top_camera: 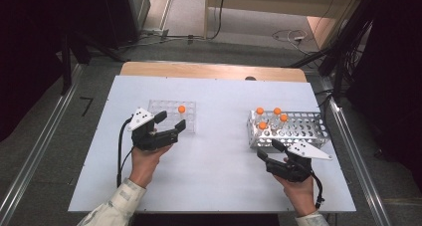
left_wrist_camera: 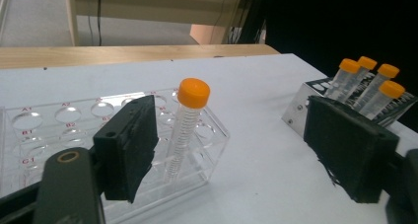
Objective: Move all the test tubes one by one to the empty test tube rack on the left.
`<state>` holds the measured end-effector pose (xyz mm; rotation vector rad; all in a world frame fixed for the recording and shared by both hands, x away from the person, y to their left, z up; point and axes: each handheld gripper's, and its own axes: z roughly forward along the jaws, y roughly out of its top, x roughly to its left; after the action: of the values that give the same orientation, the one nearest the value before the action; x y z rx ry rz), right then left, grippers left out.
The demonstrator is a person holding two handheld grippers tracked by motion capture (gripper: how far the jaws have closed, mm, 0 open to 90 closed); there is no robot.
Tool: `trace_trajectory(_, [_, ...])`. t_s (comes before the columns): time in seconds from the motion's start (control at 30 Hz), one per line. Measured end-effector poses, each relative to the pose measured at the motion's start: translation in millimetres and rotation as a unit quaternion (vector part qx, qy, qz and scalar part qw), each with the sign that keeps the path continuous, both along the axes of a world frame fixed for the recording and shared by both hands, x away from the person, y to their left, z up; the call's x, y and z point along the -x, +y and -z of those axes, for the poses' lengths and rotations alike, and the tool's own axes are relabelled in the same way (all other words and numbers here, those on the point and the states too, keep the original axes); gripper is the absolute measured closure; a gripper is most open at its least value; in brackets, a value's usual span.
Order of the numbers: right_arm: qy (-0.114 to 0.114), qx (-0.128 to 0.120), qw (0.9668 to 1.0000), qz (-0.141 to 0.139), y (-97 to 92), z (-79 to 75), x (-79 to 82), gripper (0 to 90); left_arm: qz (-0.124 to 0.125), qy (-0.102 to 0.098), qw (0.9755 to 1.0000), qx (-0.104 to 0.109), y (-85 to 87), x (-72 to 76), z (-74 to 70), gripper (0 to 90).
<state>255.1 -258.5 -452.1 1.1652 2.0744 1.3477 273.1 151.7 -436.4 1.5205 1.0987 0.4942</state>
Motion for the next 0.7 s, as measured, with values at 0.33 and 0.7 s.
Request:
trace_trajectory(0.33, [-0.024, 0.006, 0.9957, 0.090, -19.4, -0.2, -20.5, 34.1, 0.023, 0.004, 0.9997, 0.004, 0.4, 7.4, 3.9, 12.4])
trace_trajectory(0.7, [-0.040, 0.023, 0.9901, 0.132, -25.6, 5.6, -52.1, 48.4, 0.043, 0.006, 0.9991, 0.000, -8.6, 7.1, 6.8, 13.2])
